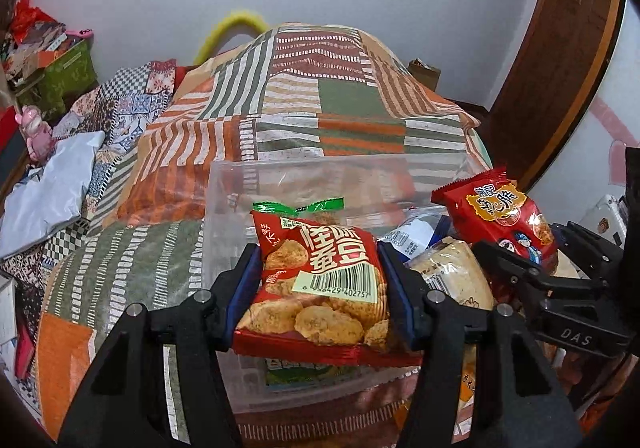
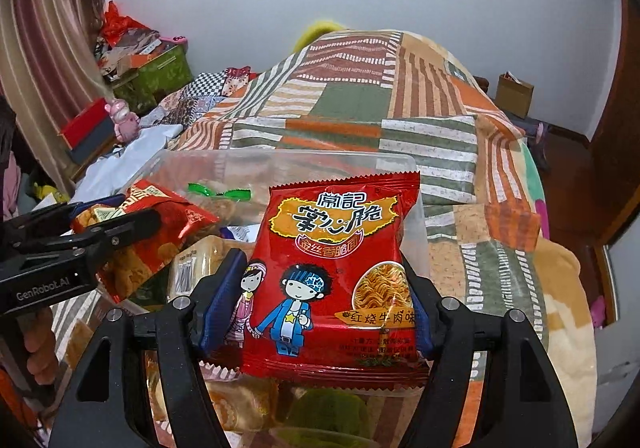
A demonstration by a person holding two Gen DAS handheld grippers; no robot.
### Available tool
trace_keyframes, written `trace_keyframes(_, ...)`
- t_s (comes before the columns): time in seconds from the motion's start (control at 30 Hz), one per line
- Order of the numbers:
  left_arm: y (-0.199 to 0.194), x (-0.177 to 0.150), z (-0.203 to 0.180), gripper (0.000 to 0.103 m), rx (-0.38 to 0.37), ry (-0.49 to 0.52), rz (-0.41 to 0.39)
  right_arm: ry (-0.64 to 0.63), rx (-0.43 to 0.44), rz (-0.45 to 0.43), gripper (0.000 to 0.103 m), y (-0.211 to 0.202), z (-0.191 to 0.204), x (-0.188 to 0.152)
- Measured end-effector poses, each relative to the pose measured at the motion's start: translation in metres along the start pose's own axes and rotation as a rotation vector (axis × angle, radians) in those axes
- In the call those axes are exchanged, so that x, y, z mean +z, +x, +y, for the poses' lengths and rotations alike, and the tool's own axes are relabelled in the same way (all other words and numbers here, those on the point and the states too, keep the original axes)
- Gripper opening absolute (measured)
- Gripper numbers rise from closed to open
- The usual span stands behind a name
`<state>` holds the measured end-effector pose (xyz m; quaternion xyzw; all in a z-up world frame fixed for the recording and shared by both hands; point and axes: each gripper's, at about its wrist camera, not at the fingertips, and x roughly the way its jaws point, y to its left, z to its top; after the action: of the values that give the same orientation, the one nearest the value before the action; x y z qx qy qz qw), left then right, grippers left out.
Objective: Organize snacks
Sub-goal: 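Lift both red bags and carry them toward the clear box, then open both tools to drop the red bags into the clear box, then grasp the clear biscuit bag with left tool while right tool grasps wrapped bread roll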
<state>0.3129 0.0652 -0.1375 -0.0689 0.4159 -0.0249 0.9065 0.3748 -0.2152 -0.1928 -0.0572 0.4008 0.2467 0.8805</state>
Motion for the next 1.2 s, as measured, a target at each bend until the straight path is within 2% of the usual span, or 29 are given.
trace_keyframes(0.07, -0.001, -0.001, 0.001, 0.058, 0.005, -0.004, 0.004, -0.001, -0.006, 0.008, 0.07, 0.0, 0.0, 0.001)
trace_keyframes(0.2, -0.008, -0.003, 0.002, 0.059, -0.002, -0.011, 0.006, 0.007, 0.006, 0.008, 0.078, -0.006, -0.001, 0.0)
trace_keyframes(0.5, -0.048, -0.012, -0.011, 0.065, -0.005, 0.032, -0.044, -0.019, -0.02, -0.03, 0.079, -0.038, 0.006, -0.009)
trace_keyframes(0.63, -0.068, -0.024, -0.012, 0.076, 0.008, 0.055, -0.06, -0.014, -0.022, -0.061, 0.08, -0.06, 0.007, -0.015)
trace_keyframes(0.73, -0.079, -0.034, -0.009, 0.079, 0.021, 0.064, -0.059, -0.012, -0.035, -0.084, 0.084, -0.077, 0.007, -0.026)
trace_keyframes(0.83, -0.085, -0.047, -0.004, 0.083, 0.02, 0.063, -0.04, -0.003, -0.043, -0.086, 0.084, -0.086, 0.005, -0.038)
trace_keyframes(1.07, -0.078, -0.084, 0.001, 0.083, 0.02, 0.082, 0.035, 0.041, -0.057, -0.035, 0.084, -0.091, -0.001, -0.079)
trace_keyframes(1.2, -0.069, -0.103, 0.003, 0.088, 0.03, 0.086, 0.066, 0.089, -0.028, -0.001, 0.084, -0.09, -0.004, -0.101)
